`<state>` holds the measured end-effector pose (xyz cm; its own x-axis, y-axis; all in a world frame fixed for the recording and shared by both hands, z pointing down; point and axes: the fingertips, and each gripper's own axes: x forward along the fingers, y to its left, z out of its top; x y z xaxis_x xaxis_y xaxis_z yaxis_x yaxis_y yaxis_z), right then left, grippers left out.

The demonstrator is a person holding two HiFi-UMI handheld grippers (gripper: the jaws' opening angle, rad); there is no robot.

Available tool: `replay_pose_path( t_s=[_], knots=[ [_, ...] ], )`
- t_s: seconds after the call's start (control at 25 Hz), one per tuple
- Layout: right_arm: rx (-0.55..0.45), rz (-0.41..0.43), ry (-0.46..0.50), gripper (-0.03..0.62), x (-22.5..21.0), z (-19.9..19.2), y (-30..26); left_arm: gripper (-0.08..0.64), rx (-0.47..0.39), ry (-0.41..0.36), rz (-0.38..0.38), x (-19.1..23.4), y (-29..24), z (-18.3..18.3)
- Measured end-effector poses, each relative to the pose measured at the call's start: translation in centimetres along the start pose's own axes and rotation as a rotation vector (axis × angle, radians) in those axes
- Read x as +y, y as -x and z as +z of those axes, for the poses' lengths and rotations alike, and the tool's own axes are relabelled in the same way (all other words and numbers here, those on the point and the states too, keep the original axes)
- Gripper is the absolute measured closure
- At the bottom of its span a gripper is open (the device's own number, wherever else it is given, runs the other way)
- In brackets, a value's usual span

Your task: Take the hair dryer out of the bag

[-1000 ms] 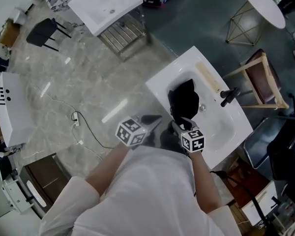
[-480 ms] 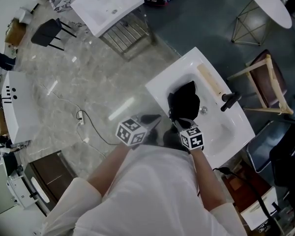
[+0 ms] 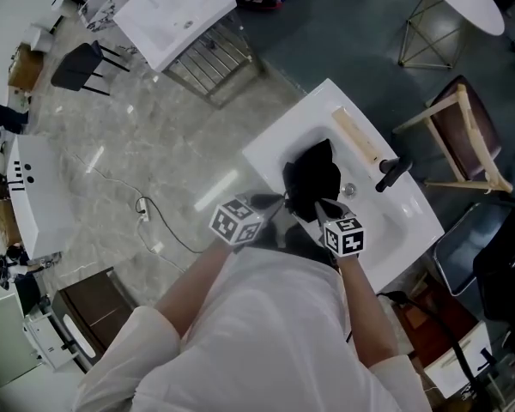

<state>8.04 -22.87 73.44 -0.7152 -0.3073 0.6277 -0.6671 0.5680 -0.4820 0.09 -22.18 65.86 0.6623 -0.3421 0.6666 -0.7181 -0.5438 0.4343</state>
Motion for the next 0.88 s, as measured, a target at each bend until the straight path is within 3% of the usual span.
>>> replay_pose_path(
  t_s=[0.16,0.44,0.56,0.76,0.88],
  knots=[
    [-0.044,-0.027,-0.038,0.580,-1.3,0.7,0.9,0.558,0.089,-0.038,0.010,0.3,-2.6,-0.6],
    [-0.057,-0.045,-0.037,0.580,-1.3,1.3,1.3,0.492,0.212,-0.134,0.047,1.8,-7.2,-1.4],
    [-0.071,-0.079,-0.057,0.580,-1.5,1.6,1.7,0.479,0.261,-0.236,0.042,2.6,-8.9,-1.9],
    [-0.080,-0.116,-0.068,0.580,-1.9,2.9,1.9,0.478,0.368,-0.432,-0.035,2.7,-11.0,-3.0],
    [-0.084,-0.127,-0.077,0.580,-1.9,3.4,1.6,0.469,0.415,-0.482,-0.056,3.3,-12.3,-3.2]
  ],
)
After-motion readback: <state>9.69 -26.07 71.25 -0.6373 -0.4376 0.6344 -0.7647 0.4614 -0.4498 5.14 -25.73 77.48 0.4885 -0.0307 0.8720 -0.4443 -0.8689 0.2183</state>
